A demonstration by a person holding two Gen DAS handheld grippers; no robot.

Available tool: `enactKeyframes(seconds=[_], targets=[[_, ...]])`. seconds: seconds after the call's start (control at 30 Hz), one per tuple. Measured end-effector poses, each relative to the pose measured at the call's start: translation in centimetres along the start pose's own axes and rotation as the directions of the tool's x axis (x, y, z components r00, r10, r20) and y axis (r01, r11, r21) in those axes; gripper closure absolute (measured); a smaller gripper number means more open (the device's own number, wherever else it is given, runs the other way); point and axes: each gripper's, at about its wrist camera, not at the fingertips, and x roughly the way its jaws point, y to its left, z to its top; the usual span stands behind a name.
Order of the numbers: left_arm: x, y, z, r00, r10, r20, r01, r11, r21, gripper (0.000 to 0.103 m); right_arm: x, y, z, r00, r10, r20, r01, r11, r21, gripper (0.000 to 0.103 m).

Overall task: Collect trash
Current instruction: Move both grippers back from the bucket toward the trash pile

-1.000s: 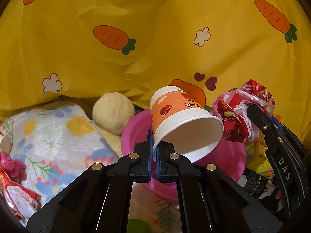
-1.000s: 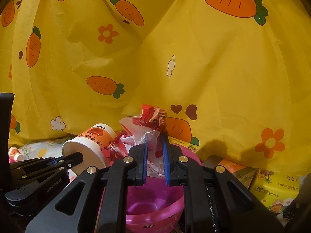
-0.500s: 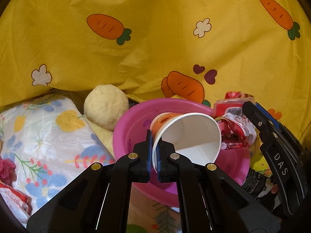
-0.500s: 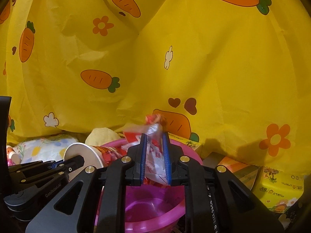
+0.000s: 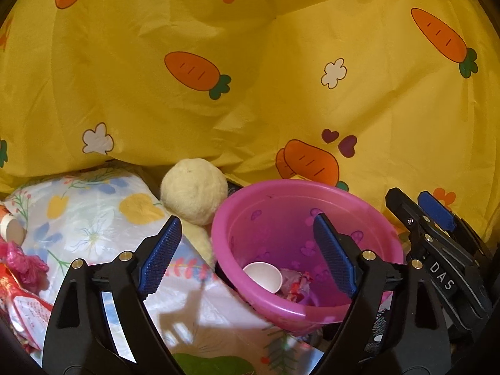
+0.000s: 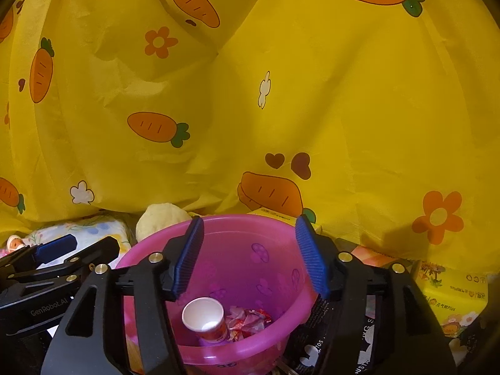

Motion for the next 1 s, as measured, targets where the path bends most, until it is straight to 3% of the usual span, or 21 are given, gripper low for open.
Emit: enactKeyframes(seconds=[0.23,0.63,1.0], targets=[[-4.0,0.9,-0.9,0.996,0.077,0.046,-0.077,0.997,-0.006,0.009,-2.3,0.8,-0.5,1.0,0.011,0.021,-0.01,1.0,-0.025,0.019],[-10.4,3.4,-3.9,0.969,0.237,0.071,-0.235,0.972,-0.03,0.008,-6.3,3.1,-2.2,0.999,0.045,0.005,-0.044,0.998,-0.045,0.014],[-16.8,7.3,-7.5,0.908,0.412,0.076,-0.406,0.91,-0.083,0.008,-10.3,5.8,-3.7,0.994,0.112,0.001,-0.112,0.993,-0.025,0.014]])
